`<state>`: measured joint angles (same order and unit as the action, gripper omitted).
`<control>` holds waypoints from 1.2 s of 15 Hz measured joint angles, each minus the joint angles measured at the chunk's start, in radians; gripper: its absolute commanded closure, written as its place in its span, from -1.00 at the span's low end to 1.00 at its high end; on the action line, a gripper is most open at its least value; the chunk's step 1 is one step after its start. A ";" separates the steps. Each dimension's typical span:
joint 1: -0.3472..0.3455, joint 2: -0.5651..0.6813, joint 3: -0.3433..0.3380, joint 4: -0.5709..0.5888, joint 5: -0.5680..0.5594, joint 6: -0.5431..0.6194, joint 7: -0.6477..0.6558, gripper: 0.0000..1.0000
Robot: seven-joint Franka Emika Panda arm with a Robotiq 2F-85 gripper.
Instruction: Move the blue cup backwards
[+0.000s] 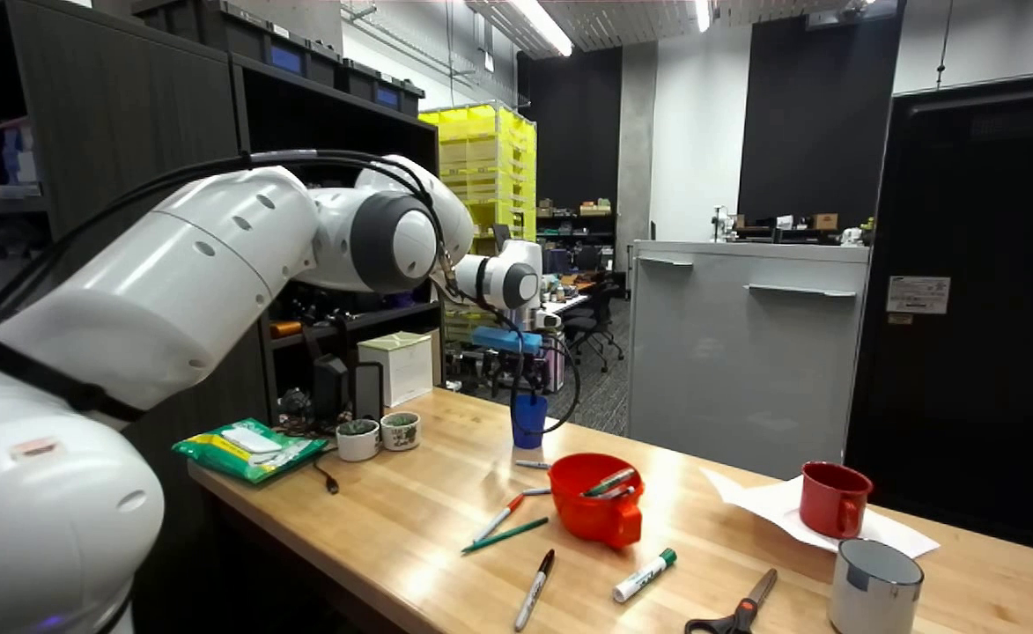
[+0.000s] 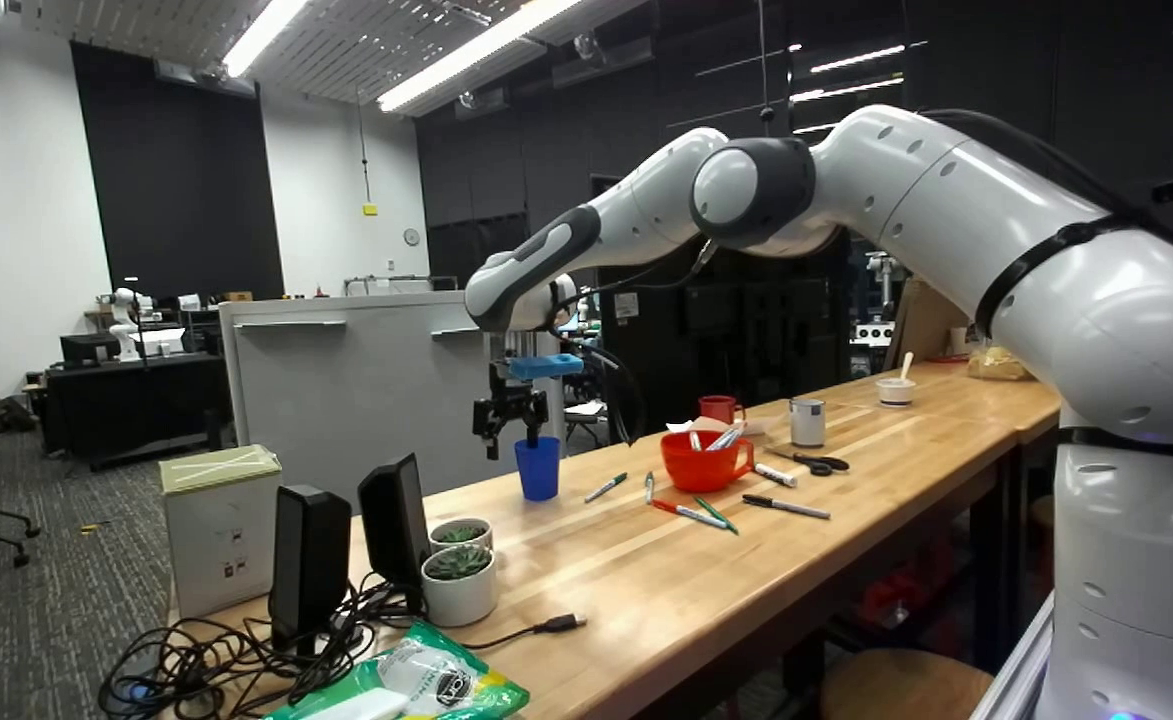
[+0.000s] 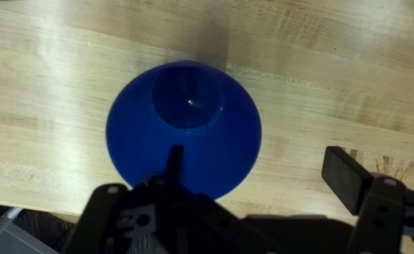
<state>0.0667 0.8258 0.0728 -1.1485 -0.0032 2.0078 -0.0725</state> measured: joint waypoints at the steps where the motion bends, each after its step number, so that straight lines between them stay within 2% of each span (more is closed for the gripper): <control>1: 0.000 0.005 0.000 0.006 0.000 -0.005 0.000 -0.23; 5: -0.001 0.015 0.000 0.017 0.001 -0.012 0.000 0.43; 8: -0.001 0.015 0.000 0.023 0.001 -0.012 0.000 0.88; 9: -0.002 0.015 0.000 0.023 0.001 -0.012 0.000 0.98; 18: 0.000 -0.009 -0.004 0.030 -0.002 -0.015 0.001 0.98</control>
<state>0.0664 0.8171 0.0683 -1.1189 -0.0049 1.9932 -0.0715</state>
